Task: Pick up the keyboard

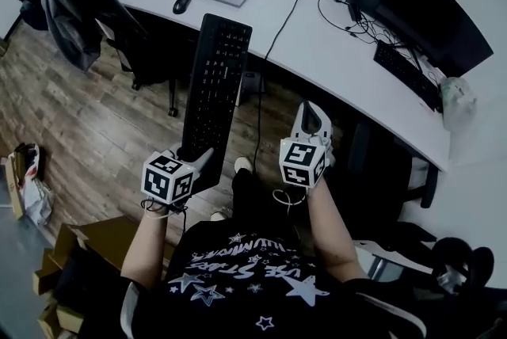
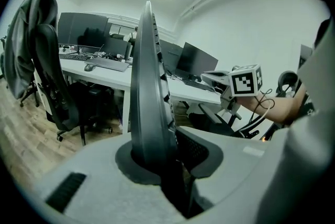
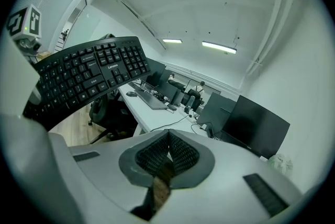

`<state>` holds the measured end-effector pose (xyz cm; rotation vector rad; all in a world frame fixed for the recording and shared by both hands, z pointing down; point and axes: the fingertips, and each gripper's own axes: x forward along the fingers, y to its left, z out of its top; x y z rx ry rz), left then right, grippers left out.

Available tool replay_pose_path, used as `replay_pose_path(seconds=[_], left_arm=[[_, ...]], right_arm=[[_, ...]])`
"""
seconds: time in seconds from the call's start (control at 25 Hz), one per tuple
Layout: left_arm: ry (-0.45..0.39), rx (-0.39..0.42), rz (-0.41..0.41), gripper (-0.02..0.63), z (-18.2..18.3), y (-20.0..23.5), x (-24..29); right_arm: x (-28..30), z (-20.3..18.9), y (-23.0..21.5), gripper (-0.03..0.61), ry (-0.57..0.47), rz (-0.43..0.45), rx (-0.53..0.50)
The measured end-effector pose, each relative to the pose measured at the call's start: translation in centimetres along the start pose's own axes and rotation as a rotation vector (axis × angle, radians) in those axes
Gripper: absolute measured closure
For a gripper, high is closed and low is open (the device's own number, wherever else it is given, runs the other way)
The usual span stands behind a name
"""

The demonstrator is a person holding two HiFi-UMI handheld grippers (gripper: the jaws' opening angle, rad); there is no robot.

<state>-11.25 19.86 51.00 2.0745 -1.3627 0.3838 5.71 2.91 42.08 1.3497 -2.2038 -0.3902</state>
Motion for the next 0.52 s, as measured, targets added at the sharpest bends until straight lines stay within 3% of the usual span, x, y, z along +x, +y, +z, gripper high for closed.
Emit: replay_pose_path(seconds=[0.52], left_arm=[[-0.083,-0.015,-0.028,0.520,-2.6,-4.6,-5.7]], right_arm=[[-9.0,0.2,3.9,0.572,-0.055,0.042,-0.077]])
